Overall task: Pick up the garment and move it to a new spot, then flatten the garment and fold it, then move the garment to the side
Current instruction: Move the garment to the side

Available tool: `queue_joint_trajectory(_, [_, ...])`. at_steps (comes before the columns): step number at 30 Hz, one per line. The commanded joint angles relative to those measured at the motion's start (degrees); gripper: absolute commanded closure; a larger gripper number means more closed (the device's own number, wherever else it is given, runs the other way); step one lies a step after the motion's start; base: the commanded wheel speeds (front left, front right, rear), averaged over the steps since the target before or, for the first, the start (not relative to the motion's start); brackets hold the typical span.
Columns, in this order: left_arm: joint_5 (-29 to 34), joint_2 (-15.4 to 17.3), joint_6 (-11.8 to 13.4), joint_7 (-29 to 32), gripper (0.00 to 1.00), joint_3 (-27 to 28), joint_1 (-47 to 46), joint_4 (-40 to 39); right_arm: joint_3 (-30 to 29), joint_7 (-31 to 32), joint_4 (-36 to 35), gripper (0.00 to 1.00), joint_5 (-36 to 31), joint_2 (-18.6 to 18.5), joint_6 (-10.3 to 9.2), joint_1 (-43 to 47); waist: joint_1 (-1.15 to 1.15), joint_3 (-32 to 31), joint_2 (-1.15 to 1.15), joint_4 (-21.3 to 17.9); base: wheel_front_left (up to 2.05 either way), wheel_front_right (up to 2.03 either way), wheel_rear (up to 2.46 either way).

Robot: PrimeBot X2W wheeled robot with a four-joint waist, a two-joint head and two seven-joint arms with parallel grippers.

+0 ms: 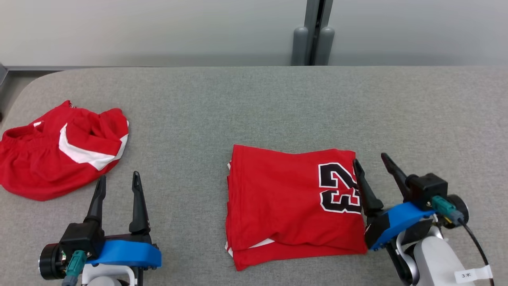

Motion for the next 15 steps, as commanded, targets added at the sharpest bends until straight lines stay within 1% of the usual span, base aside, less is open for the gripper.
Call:
queue_joint_trajectory(1, [0.3, -0.2, -0.1, -0.3, 0.0, 0.2, -0.9, 0.0, 0.1, -0.3, 1.0, 0.0, -0.1, -0.3, 0.01, -0.6, -0.01, 0.4, 0.0, 0.4, 0.0, 0.0, 0.0])
queue_joint_trajectory(10, [0.7, -0.4, -0.8, -0.3, 0.0, 0.5, -2.4, 0.5, 1.2, -3.6, 13.8, 0.0, 0.4, 0.3, 0.01, -1.1, -0.01, 2.2, 0.0, 1.6, 0.0, 0.0, 0.0])
queue_joint_trajectory(15, [1.0, -0.8, -1.2, -0.3, 0.0, 0.9, -3.3, 1.2, 2.8, -4.9, 19.6, 0.0, 1.0, 0.8, 0.01, -2.0, -0.01, 2.7, 0.0, 1.8, 0.0, 0.0, 0.0])
